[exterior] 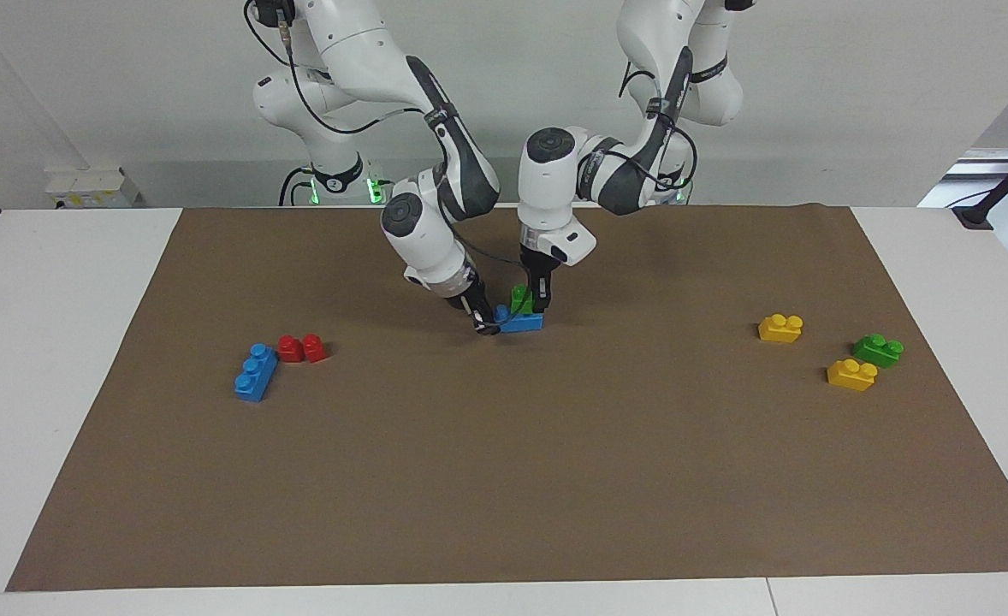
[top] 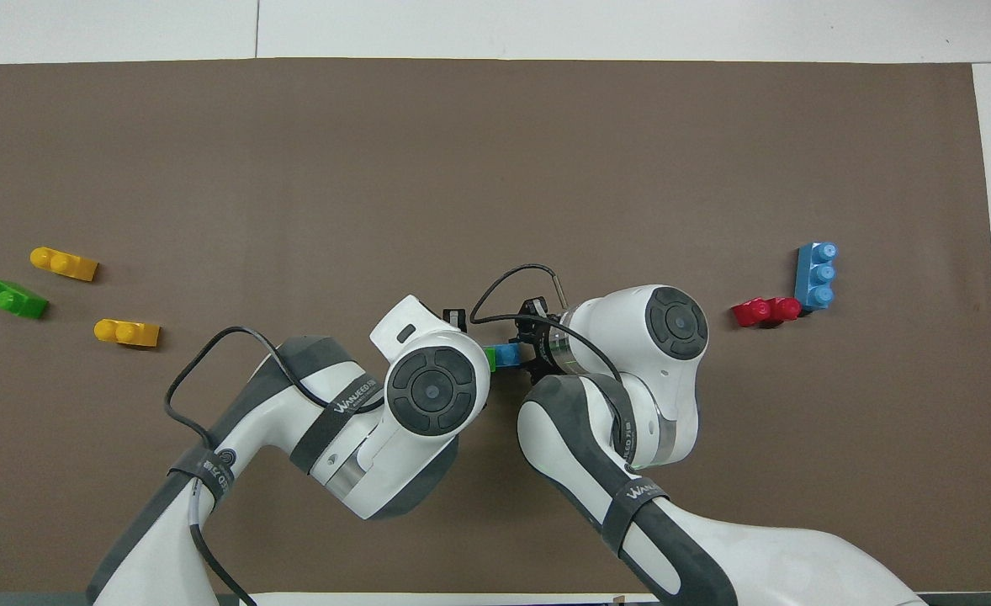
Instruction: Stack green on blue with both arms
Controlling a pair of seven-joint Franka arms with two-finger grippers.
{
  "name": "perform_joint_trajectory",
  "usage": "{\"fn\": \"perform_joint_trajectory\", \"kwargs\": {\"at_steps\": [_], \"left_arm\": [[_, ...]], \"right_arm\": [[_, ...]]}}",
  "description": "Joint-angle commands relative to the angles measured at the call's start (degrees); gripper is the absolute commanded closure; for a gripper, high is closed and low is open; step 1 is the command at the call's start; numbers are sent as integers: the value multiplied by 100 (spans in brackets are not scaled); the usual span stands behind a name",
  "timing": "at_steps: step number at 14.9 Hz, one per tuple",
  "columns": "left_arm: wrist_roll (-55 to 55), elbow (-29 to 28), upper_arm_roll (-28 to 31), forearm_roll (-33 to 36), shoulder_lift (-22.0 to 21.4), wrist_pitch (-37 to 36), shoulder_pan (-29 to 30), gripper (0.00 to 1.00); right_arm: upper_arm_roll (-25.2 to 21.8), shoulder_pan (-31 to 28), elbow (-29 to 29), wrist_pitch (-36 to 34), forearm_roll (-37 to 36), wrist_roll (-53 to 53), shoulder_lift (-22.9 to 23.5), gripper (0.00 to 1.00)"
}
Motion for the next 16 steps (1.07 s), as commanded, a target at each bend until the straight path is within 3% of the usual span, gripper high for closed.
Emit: {"fn": "perform_joint_trajectory", "kwargs": {"at_steps": [1,7,8,9,10,11,12,16], "left_arm": [[-266,-15,100,249,193,75,-154,100],[-337,3,91,478,220,-4,-215,100],[-337,3,100,504,220,-13,-216,99],[-328,12,100,531,211,-22,-207,29],[-311,12,91,566,194,-39,-216,0],[-293,29,91,566,141,-83,-216,0],[-284,64,91,566,115,-101,-207,0],[-267,126,82,557,62,-162,-163,0]], "right_arm": [[4,-3,-176,196,173,-247,-39,100],[4,-20,-168,161,173,-220,-39,100],[4,-38,-168,143,173,-211,-39,92],[4,-38,-159,134,173,-211,-39,58],[4,-38,-150,134,173,-194,-39,39],[4,-38,-150,125,173,-194,-39,21],[4,-38,-141,125,173,-194,-39,12],[-5,-73,-124,82,165,-246,-39,7]]}}
